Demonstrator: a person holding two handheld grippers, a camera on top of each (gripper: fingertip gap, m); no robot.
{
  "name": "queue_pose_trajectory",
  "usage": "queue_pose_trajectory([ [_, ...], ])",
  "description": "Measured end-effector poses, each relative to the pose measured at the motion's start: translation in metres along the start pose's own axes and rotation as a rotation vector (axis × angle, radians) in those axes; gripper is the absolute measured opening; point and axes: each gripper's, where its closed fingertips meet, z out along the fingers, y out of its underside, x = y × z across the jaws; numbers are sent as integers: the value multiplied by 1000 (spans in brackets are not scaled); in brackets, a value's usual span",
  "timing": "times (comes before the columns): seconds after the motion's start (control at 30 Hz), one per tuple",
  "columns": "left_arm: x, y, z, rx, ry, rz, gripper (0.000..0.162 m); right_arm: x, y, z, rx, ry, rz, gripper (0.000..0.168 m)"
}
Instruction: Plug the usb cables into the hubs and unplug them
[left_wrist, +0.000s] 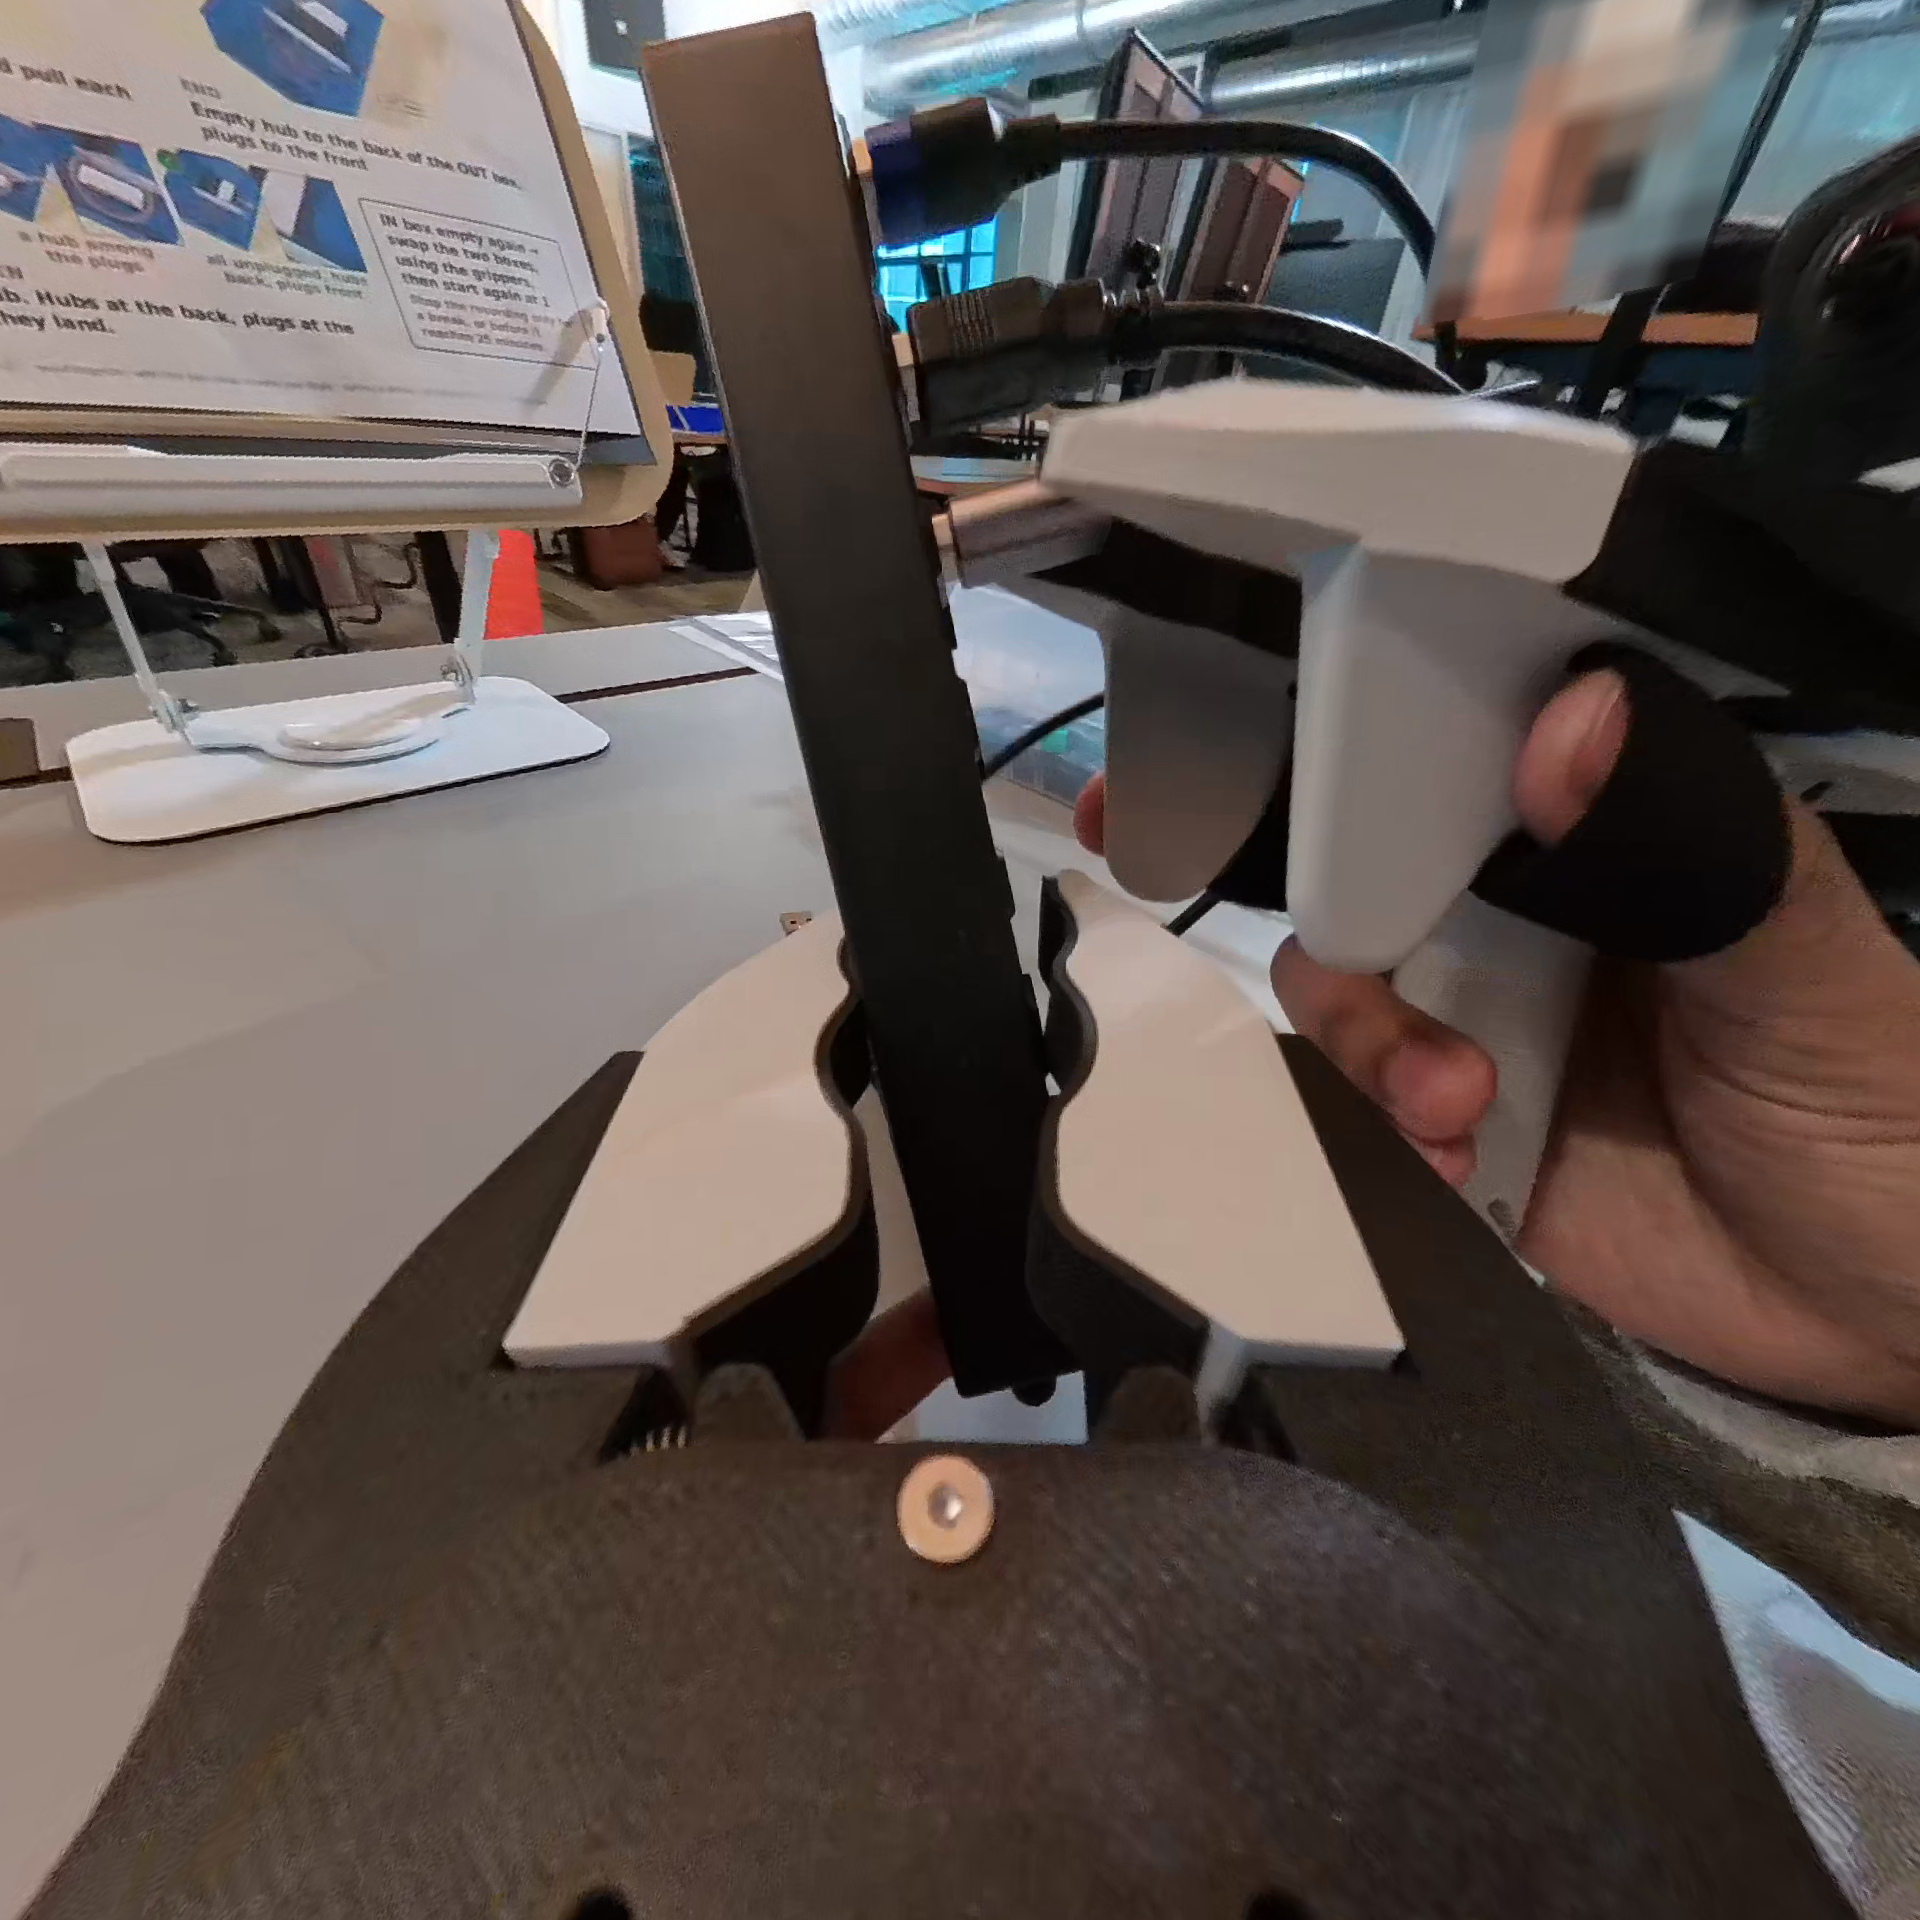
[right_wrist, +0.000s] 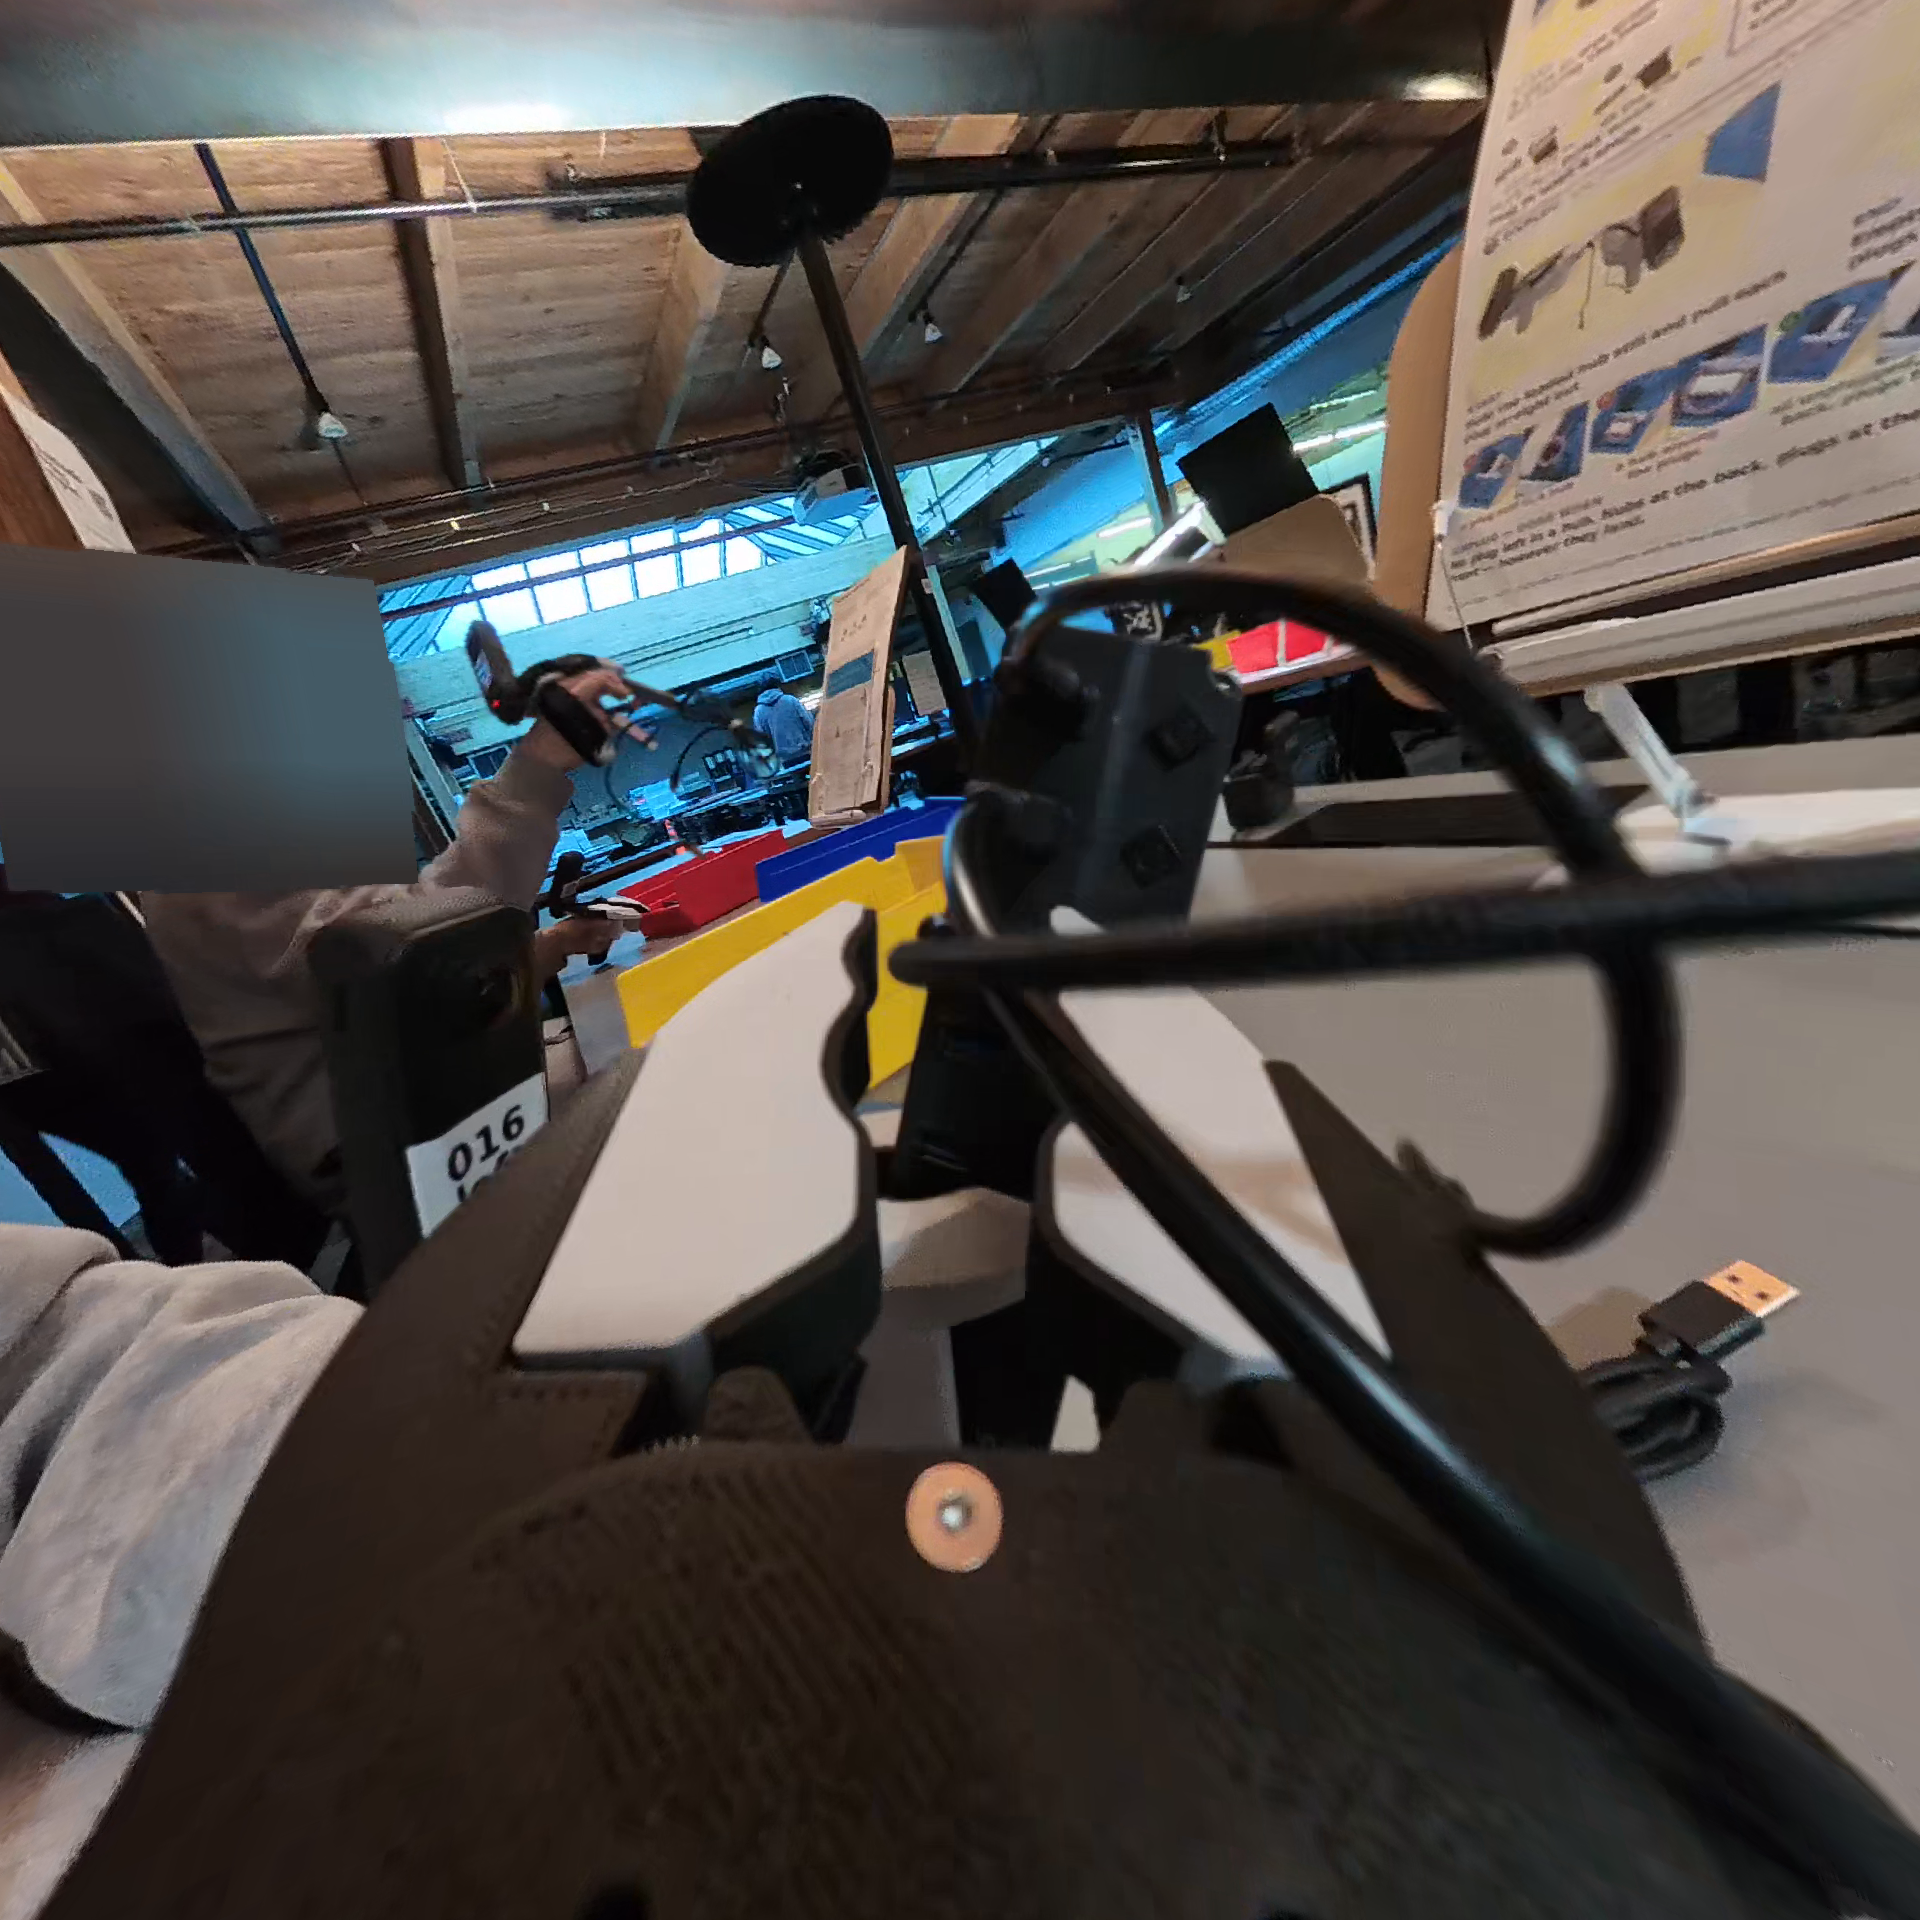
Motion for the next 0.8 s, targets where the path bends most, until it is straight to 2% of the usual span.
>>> queue_pose_trajectory([
  [0.07,2,0,-1,2,-7,27,33,-3,-3,0,7,-12,1,30],
  [0.1,3,0,-1,2,-11,41,33,-1,-3,-1,5,-4,11,22],
  [0.17,7,0,0,-2,7,61,36,2,-2,-2,-24,-11,43,20],
  [0.3,23,-6,0,56,191,18,67,8,-3,-7,-41,-37,96,19],
  [0.4,21,-6,0,46,322,-143,86,5,-3,-10,-60,-110,133,19],
  [0.5,26,-2,-4,-25,530,-346,88,-1,3,-9,-115,-185,139,19],
  [0.6,22,-14,-10,-6,639,-523,85,-2,17,-8,-194,-194,96,18],
  [0.67,18,-13,-8,-11,613,-522,79,0,26,-7,-230,-180,73,18],
  [0.8,7,1,-1,-61,448,-353,65,6,32,-5,-247,-134,63,18],
])
